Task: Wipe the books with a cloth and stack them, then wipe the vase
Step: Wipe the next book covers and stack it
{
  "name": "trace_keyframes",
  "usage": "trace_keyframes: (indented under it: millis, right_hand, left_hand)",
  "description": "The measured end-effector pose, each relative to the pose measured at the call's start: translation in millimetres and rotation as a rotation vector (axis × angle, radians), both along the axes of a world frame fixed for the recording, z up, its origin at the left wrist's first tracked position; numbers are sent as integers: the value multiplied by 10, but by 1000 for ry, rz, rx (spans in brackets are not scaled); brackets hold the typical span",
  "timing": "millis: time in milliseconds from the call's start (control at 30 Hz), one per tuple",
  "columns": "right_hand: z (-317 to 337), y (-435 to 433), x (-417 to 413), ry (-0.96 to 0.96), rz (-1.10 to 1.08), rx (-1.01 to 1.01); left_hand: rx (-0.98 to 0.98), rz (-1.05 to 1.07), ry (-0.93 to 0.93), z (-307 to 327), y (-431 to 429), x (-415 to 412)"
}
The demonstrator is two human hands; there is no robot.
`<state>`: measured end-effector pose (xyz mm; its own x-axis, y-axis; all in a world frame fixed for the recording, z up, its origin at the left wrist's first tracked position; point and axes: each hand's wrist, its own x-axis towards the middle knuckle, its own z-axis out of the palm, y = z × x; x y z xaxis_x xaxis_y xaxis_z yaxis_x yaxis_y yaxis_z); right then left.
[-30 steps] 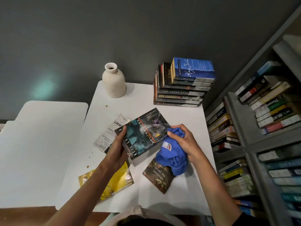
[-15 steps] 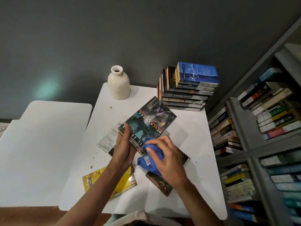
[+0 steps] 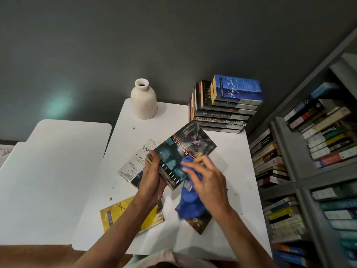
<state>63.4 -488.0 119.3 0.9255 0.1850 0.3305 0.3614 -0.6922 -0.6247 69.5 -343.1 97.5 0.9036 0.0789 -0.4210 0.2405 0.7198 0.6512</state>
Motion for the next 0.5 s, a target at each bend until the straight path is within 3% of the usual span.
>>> trace_keyframes:
  millis: [67, 200, 400, 500]
  right_hand:
    - [54, 65, 38, -21, -15, -36]
    - [25, 231, -190, 42, 186, -50]
    - [187, 112, 120, -12, 23, -139]
    - [200, 361, 17, -36, 137, -231]
  left_hand:
    - [9, -1, 5, 17, -14, 3]
    - [-27, 2, 41, 45, 16, 29]
    - [22, -68, -23, 4, 6, 45]
    - [94, -71, 8, -30, 32, 66]
